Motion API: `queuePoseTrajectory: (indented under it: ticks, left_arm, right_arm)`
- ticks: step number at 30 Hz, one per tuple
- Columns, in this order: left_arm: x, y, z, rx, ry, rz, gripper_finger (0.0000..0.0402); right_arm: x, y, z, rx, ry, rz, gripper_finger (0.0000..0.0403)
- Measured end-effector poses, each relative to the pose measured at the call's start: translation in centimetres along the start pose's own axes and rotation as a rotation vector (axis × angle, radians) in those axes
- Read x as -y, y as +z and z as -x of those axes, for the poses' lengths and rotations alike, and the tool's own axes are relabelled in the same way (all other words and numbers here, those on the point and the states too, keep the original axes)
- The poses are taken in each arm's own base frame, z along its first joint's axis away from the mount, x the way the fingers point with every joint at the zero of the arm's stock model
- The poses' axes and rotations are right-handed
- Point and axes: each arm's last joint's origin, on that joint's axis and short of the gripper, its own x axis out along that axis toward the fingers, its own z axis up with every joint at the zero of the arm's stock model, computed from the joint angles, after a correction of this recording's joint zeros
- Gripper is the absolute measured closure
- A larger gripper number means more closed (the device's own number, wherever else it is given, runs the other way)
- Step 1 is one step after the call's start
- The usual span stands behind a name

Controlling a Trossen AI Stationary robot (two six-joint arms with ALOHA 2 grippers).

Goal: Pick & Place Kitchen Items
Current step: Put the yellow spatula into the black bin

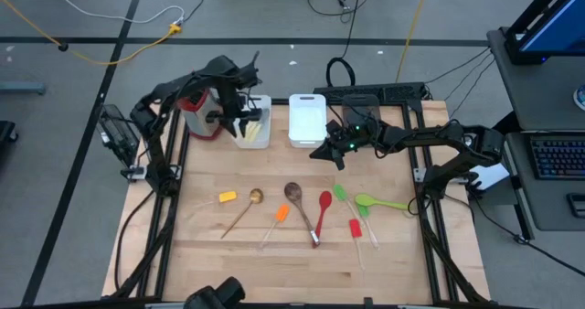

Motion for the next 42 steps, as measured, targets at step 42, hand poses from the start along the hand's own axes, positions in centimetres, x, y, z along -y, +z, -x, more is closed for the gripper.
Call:
queuePoseTrajectory:
  ticks: [42]
  left_arm:
    - [-4.6, -19.5, -6.7, 0.746, -0.313, -1.023, 0.0400]
  right_arm:
    - [-2.7, 0.0, -0.1, 0.087, -0.108, 0.128, 0.0403]
